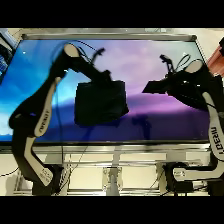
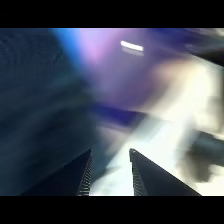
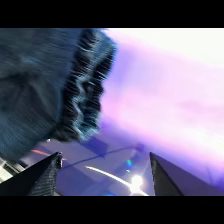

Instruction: Fold the clothes and pants, and hang the long-sleeved shirts on hangers.

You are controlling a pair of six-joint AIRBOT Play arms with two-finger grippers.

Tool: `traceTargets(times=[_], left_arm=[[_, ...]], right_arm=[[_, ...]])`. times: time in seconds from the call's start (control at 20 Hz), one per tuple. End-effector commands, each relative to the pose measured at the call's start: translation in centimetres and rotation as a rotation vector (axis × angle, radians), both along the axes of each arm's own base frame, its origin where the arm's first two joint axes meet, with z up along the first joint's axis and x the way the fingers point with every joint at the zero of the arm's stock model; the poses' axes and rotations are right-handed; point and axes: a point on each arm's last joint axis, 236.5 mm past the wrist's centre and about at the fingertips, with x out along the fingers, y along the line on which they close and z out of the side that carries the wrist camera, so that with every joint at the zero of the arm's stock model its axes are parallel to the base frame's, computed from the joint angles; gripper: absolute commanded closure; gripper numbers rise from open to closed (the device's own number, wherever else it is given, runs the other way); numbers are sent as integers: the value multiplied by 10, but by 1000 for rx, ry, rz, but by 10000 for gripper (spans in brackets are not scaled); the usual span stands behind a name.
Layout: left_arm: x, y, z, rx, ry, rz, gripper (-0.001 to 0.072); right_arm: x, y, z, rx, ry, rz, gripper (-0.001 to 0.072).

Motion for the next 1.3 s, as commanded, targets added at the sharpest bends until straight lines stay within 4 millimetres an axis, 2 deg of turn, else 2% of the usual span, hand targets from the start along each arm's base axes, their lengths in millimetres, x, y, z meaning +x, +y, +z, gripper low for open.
traceTargets(times=[0.0, 0.05, 0.1, 0.2, 0.3, 0.4, 0.45, 0.65, 0.8, 0.85, 0.95, 1.25], left_arm=[[11, 170, 6, 584, -105, 189, 404], [6, 200, 18, 663, -116, 242, 404], [5, 212, 28, 655, -138, 277, 404], [-4, 234, 39, 654, -149, 322, 405], [-19, 256, 37, 664, -113, 357, 404], [-35, 272, 24, 679, -55, 374, 404], [-45, 279, 15, 687, -22, 364, 404], [-73, 294, -27, 705, 79, 353, 404], [-82, 298, -50, 708, 84, 350, 404], [-84, 298, -53, 708, 80, 351, 404], [-85, 298, -52, 707, 74, 353, 405], [-80, 298, -46, 701, 32, 367, 405]], right_arm=[[15, 54, -29, 32, -37, 58, 98], [19, 61, -42, 6, -51, 68, 98], [21, 67, -56, -14, -49, 81, 97], [11, 76, -78, 3, 13, 134, 95], [2, 94, -78, 98, 41, 181, 93], [5, 105, -72, 140, -6, 208, 84], [7, 108, -69, 151, -31, 227, 30], [4, 110, -67, 161, -60, 281, 30], [24, 104, -70, 127, -105, 207, 30], [33, 97, -75, 93, -121, 171, 30], [38, 92, -85, 66, -114, 146, 30], [23, 105, -123, 140, 32, 128, 32]])
